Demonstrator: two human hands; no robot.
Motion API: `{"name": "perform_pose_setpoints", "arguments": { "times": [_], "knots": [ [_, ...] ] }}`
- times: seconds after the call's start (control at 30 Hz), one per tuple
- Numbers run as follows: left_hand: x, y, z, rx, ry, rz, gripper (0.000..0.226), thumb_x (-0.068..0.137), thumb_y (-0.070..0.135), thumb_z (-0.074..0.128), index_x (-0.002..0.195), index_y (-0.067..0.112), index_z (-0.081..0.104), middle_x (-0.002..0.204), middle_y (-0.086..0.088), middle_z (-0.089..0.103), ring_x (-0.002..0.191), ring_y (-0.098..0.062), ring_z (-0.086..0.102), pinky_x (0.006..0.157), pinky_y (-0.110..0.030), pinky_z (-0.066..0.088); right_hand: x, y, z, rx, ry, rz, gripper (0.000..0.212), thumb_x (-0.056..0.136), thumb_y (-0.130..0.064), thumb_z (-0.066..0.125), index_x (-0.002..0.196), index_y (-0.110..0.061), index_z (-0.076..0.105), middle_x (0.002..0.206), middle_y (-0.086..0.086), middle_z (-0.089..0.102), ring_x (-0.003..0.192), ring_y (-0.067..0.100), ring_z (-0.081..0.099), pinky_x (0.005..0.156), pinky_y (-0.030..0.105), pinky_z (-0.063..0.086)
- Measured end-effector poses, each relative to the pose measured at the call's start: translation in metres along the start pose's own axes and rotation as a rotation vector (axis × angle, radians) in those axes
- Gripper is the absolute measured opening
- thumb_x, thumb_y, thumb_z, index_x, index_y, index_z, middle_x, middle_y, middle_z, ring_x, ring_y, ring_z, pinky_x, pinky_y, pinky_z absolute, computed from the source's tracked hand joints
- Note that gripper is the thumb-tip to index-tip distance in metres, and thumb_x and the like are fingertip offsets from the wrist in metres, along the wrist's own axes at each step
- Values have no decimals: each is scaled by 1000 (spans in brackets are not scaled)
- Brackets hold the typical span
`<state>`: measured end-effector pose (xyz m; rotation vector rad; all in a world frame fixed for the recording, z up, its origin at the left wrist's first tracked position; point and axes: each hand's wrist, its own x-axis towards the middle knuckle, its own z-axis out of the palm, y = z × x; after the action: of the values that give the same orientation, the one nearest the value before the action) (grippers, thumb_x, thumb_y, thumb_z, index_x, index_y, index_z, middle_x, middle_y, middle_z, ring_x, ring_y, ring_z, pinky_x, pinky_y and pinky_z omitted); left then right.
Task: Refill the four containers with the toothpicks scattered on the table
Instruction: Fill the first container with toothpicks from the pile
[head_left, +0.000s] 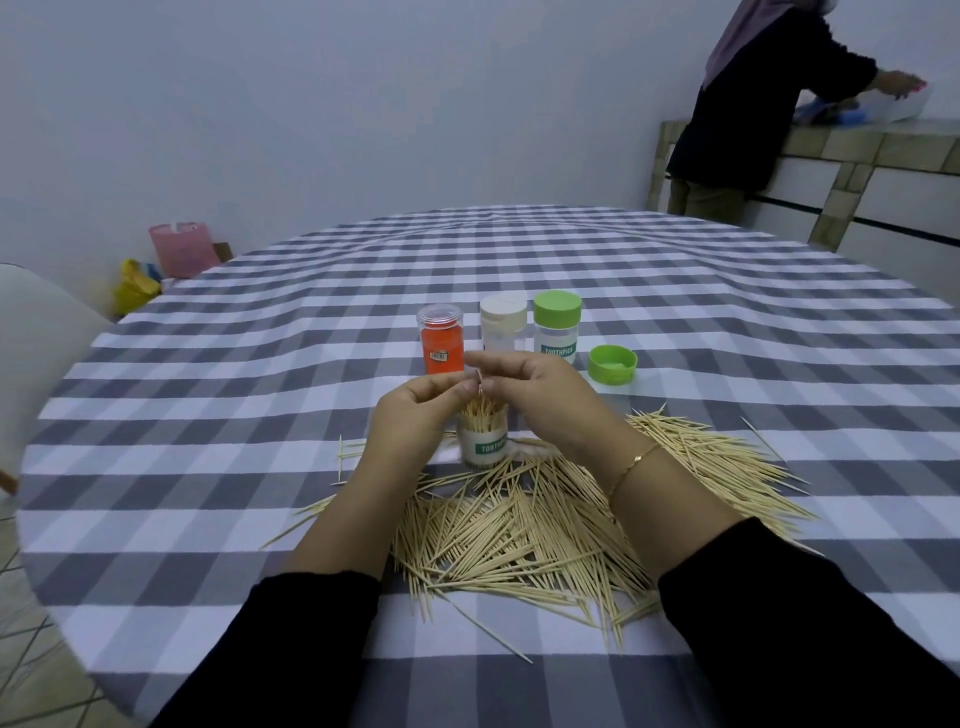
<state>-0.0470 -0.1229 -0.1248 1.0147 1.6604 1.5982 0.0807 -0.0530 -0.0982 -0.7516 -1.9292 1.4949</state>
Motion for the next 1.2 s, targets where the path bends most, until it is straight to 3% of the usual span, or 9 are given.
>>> {"name": "perform_pose_setpoints", "arguments": {
  "times": [0.07,0.2,0.33,0.47,0.63,0.77,0.83,1.07,1.2],
  "knots": [
    [0,-1,0,-28,-11,26,9,88,23,68,91,30,71,89,12,74,89,-3,68,70,-15,49,-2,1,2,-137,66,-70,31,93,-6,54,119,-17,66,121,1,63,112,11,57,88,16,48],
    [2,-2,1,5,-25,80,24,97,18,51,100,34,69,109,10,68,108,-8,61,86,-24,49,-6,7,1,-377,108,-138,25,91,-15,58,114,-17,69,122,-5,59,116,13,52,99,37,46],
    [1,-4,4,160,-151,269,32,99,20,47,116,44,60,120,22,54,117,4,48,100,-26,40,-18,-5,-19,-297,102,-69,31,96,-14,52,125,-15,61,128,-4,57,101,-2,55,81,7,44],
    [7,-20,7,436,-115,392,30,83,66,42,111,65,52,125,35,44,131,-11,40,109,-52,33,-16,0,-43,-695,133,158,36,95,-18,47,128,-26,59,132,-4,57,120,17,51,101,32,39],
    [11,-24,10,449,-110,396,33,82,68,40,110,64,55,131,26,48,131,-15,41,107,-55,34,-14,8,-49,-1143,-132,323,14,88,-36,51,98,-31,61,107,-5,59,109,21,47,87,39,29],
    [11,-24,9,418,-105,400,43,85,66,40,125,57,51,135,18,52,132,-12,43,109,-53,35,-11,10,-47,-1250,-235,365,54,80,-50,58,127,-25,51,131,0,48,122,24,41,99,44,34],
    [11,-24,9,420,-110,400,44,85,67,40,128,58,47,137,16,53,132,-12,43,109,-52,35,-11,11,-44,-1326,-247,358,52,81,-49,59,125,-23,52,127,2,49,120,25,42,99,45,32],
    [11,-25,9,401,-126,361,49,83,68,42,130,54,46,138,14,53,132,-12,44,109,-51,36,-10,16,-32,-1351,-94,313,5,81,-23,65,86,-21,64,84,0,55,90,26,44,98,49,25],
    [11,-26,8,404,-125,338,49,83,69,41,130,57,40,139,15,52,132,-12,44,109,-51,35,-10,16,-25,-1431,-42,263,17,71,-14,69,58,-19,58,68,-4,52,80,24,50,97,48,23]
  ]
}}
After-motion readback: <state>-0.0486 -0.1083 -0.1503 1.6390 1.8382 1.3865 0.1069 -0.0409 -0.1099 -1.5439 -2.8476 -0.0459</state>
